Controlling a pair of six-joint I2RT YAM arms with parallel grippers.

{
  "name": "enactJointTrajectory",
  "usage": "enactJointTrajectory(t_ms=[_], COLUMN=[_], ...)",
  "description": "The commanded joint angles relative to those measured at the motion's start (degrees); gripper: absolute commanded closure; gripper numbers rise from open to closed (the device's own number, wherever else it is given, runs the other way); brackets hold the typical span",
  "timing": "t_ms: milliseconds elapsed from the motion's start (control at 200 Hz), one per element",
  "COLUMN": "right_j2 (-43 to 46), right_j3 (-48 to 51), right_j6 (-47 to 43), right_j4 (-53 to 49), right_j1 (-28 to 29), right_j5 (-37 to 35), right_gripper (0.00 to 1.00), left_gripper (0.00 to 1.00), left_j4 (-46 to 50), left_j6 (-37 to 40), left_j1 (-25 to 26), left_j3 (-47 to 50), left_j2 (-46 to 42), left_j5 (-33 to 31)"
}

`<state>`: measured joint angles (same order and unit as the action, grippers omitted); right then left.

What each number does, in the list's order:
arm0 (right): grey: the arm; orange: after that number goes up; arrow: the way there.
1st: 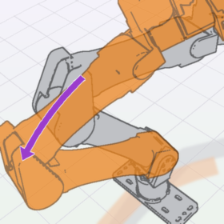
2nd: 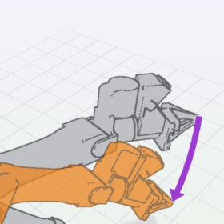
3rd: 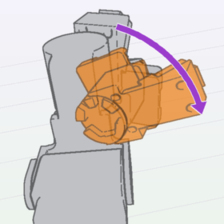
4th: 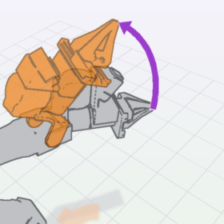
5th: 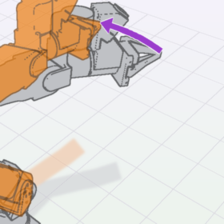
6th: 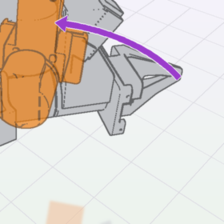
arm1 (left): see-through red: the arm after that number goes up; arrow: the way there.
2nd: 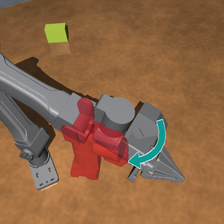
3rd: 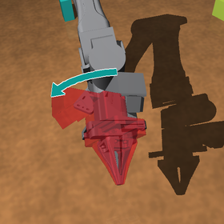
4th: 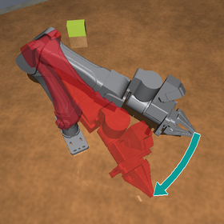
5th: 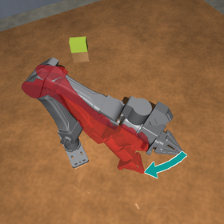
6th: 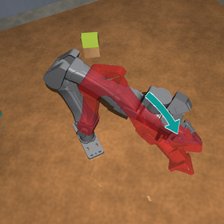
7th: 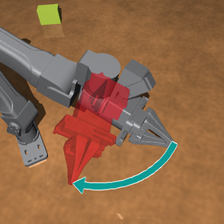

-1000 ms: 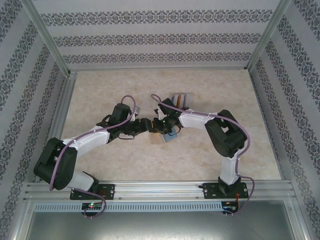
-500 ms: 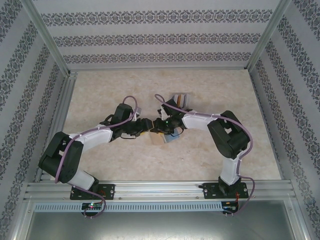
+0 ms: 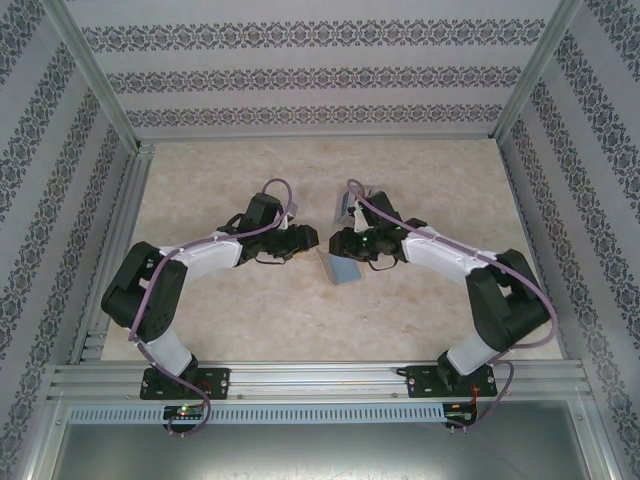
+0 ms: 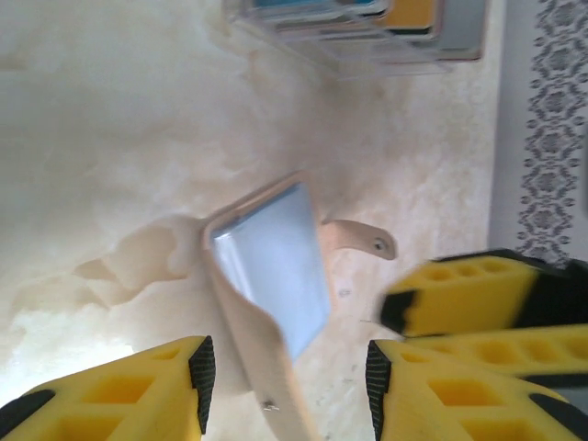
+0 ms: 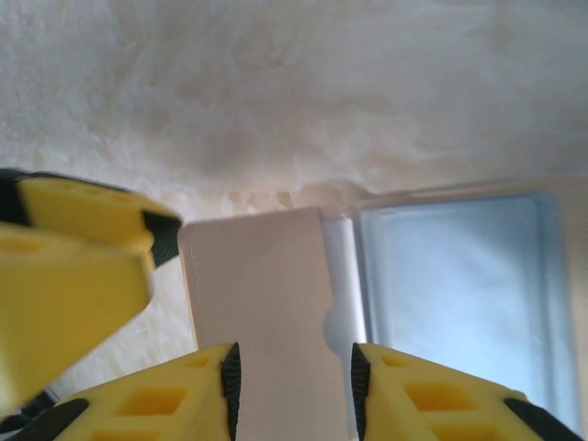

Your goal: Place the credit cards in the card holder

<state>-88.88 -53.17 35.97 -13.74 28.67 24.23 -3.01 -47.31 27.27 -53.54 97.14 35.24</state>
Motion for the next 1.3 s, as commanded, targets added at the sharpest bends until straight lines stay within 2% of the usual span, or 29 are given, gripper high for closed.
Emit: enactJointTrajectory(t_ms=[0, 80, 255, 405, 475, 764, 904, 989, 1124, 1299], right_j2=[2.9, 2.8, 4.2, 3.1, 2.2, 1.6, 2.9, 2.5, -0.9, -5.5], right_j3=[2.8, 4.1, 8.6, 10.8, 11.0, 12.0, 13.7, 14.7, 15.1, 11.3], right_j6=[-1.6, -0.6, 1.8, 2.1, 2.2, 2.5, 3.0, 2.7, 2.3, 1.6], right_j4=[-1.8, -0.6, 0.1, 1.1, 1.6, 2.6, 2.5, 3.3, 6.4, 8.5], right_j1=[-0.2, 1.0, 2.9, 3.7, 3.9, 3.0, 1.7, 0.7, -1.3, -3.1], right_j5=[-0.5, 1.3, -2.5, -2.2, -2.3, -3.8, -4.0, -4.1, -3.7, -3.9], right_gripper=[0.63, 0.67, 0.76, 0.77, 0.77, 0.77, 0.77, 0.77, 0.78, 0.78], left_gripper=[0.51, 0.51, 0.51, 0.52, 0.56, 0.61, 0.63, 0.64, 0.66, 0.68], left_j4=[3.9, 4.2, 5.9, 10.0, 9.8, 8.5, 7.2, 8.7, 9.6, 5.4], left_j6=[2.8, 2.9, 3.6, 5.9, 5.6, 4.3, 3.7, 5.0, 5.5, 2.4], left_j1=[0.2, 0.1, -0.5, -1.0, -0.7, 3.7, 4.5, 4.4, 4.4, 4.7], left_j3=[-2.7, -4.1, -7.4, -13.7, -16.8, -23.3, -20.3, -17.6, -12.2, -3.0], left_j2=[0.8, 1.2, 0.5, 1.8, 3.9, 14.0, 14.1, 11.9, 7.8, 1.9], left_j5=[-1.1, -0.7, -0.8, -0.1, 2.2, 9.4, 10.7, 9.4, 7.4, 5.8])
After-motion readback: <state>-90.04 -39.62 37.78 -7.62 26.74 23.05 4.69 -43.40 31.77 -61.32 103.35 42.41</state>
